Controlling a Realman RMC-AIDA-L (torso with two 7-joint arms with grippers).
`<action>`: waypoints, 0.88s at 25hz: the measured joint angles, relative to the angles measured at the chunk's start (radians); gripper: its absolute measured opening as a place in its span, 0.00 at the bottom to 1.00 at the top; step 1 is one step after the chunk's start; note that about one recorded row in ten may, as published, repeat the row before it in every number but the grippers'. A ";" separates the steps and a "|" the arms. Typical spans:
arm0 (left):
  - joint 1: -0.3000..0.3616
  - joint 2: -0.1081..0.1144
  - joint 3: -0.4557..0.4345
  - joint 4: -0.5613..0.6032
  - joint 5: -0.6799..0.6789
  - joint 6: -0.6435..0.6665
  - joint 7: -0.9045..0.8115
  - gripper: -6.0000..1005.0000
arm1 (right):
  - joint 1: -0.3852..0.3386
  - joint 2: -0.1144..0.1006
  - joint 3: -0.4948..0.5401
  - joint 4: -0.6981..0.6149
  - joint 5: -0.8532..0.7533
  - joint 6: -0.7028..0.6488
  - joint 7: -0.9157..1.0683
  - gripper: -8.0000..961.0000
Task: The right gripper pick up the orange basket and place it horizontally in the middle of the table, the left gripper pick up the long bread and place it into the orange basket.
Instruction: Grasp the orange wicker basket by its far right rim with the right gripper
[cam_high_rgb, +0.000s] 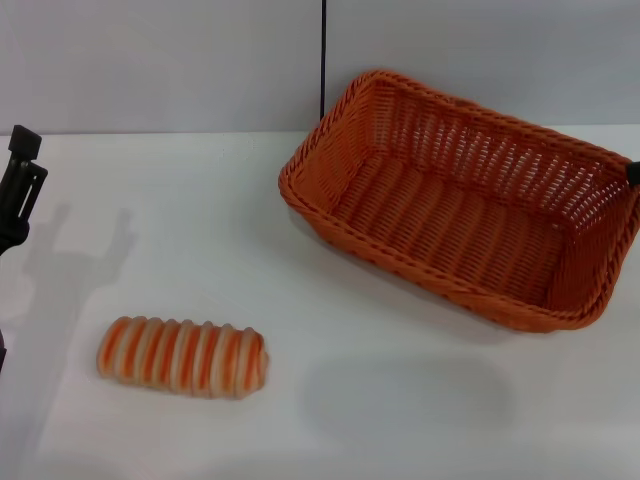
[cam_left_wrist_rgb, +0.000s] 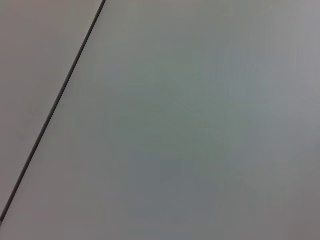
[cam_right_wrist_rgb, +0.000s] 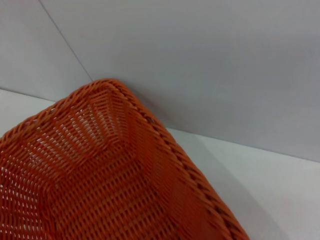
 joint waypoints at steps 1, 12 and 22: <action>0.000 0.000 0.000 0.000 0.000 0.000 -0.003 0.85 | 0.000 0.001 0.000 0.001 0.000 -0.002 -0.002 0.74; -0.002 0.000 0.000 0.000 0.000 0.000 -0.012 0.85 | -0.001 0.012 -0.002 0.054 -0.001 -0.061 -0.031 0.73; -0.007 0.000 0.000 0.000 0.000 -0.002 -0.012 0.85 | 0.004 0.029 -0.006 0.076 -0.010 -0.102 -0.055 0.72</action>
